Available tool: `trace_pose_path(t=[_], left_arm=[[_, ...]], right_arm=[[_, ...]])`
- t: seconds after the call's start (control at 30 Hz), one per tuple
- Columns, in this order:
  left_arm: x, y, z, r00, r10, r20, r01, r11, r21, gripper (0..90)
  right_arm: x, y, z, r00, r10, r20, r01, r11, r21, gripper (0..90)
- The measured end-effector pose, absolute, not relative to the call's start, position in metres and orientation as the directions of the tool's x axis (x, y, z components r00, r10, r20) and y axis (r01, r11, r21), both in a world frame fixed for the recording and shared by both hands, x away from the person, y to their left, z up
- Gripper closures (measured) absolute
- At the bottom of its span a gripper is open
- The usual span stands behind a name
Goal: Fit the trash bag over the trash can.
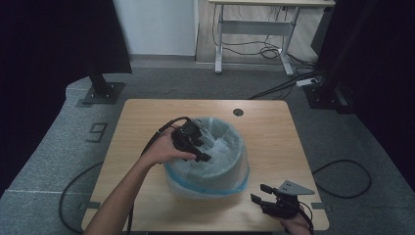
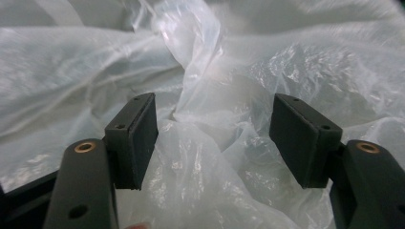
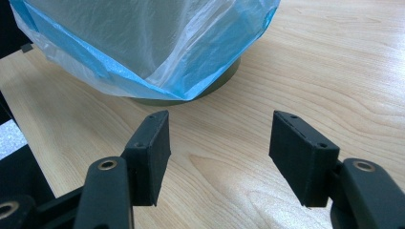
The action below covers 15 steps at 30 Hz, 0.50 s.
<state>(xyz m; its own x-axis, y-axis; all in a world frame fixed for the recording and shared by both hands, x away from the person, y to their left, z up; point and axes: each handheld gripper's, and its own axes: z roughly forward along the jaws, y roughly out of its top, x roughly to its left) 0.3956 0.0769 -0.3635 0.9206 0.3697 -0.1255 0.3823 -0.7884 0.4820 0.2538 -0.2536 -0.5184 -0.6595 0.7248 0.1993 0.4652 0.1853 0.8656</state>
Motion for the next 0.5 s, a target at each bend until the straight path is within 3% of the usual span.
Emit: trace_pose_path(t=[0.3,0.5], left_arm=[[0.4025,0.0699,-0.369,0.907,0.398,-0.135,0.419,-0.826,0.377,33.0],[0.3998,0.0741,-0.3636,0.908,0.401,-0.119,0.41,-0.795,0.448,32.8]], right_arm=[[0.2539,-0.2559,-0.5177,-0.657,0.727,0.201,0.466,0.181,0.866,38.4],[0.2532,-0.257,-0.5167,-0.657,0.728,0.198,0.462,0.181,0.868,38.4]])
